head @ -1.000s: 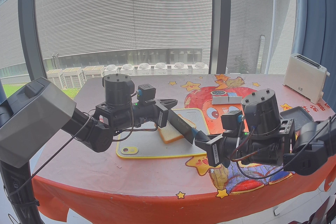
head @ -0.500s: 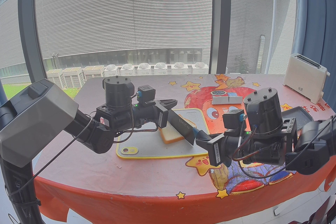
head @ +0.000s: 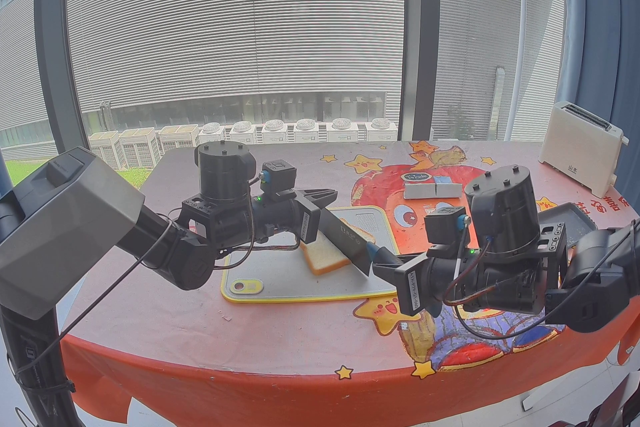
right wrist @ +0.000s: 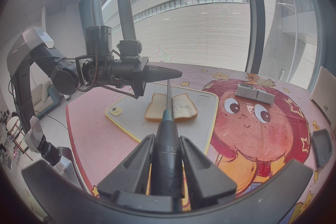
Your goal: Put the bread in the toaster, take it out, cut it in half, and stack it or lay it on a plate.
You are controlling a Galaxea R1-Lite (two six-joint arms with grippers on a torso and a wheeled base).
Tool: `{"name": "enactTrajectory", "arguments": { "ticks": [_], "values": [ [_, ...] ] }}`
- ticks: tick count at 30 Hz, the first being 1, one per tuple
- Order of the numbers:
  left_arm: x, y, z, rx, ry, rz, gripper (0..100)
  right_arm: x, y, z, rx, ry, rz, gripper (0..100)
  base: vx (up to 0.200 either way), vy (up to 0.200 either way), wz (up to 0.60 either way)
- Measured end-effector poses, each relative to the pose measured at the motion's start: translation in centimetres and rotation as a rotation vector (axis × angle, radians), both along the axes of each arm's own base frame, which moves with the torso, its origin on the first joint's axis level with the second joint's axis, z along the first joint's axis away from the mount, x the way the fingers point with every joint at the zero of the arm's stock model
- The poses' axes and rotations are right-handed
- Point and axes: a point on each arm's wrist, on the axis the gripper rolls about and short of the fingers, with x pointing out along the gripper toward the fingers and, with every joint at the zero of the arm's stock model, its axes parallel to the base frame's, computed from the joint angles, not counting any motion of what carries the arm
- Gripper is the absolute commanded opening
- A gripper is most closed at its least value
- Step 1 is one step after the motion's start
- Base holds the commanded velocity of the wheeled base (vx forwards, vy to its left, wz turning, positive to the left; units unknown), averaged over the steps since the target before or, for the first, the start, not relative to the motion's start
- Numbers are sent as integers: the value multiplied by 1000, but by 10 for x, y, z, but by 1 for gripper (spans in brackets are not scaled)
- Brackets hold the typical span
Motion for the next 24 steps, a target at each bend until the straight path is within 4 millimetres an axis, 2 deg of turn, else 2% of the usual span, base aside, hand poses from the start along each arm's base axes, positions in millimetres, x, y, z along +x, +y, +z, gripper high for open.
{"name": "enactTrajectory", "arguments": {
  "ticks": [12,24],
  "values": [
    [1,-1,-10,12,10,-2,0,1,0,-2,-4,3,-2,0,0,0,0],
    [-1,1,4,-2,-4,1,0,2,3,-1,1,-1,3,0,0,0,0]
  ]
}}
